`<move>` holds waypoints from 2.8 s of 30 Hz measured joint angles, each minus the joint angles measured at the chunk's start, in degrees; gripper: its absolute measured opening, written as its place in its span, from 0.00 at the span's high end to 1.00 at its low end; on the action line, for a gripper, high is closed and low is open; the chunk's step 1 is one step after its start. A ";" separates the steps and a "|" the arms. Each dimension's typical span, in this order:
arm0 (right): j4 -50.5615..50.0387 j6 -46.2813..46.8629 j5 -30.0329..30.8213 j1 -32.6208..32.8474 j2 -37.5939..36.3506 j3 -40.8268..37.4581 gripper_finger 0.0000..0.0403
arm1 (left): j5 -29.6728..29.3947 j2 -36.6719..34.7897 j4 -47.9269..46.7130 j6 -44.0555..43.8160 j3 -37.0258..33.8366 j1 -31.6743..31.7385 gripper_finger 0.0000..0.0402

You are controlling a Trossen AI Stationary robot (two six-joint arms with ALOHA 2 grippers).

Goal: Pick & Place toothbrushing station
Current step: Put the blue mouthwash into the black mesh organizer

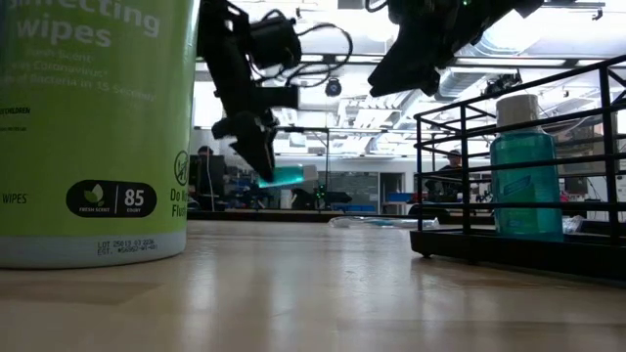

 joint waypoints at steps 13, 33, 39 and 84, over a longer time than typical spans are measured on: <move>6.58 -8.66 -2.45 3.02 2.53 0.02 0.69 | 0.10 -6.10 1.08 -0.01 0.07 -7.69 0.75; 8.32 -20.27 3.01 6.78 2.55 0.02 0.69 | -3.35 -9.57 8.14 3.14 0.13 -18.53 0.75; 8.30 -26.18 10.09 9.60 2.55 0.02 0.69 | -4.16 -10.41 9.01 2.36 0.13 -18.62 0.75; 12.61 -31.50 13.99 11.15 2.54 0.02 0.69 | -4.63 -10.45 13.95 -0.49 0.11 -17.38 0.75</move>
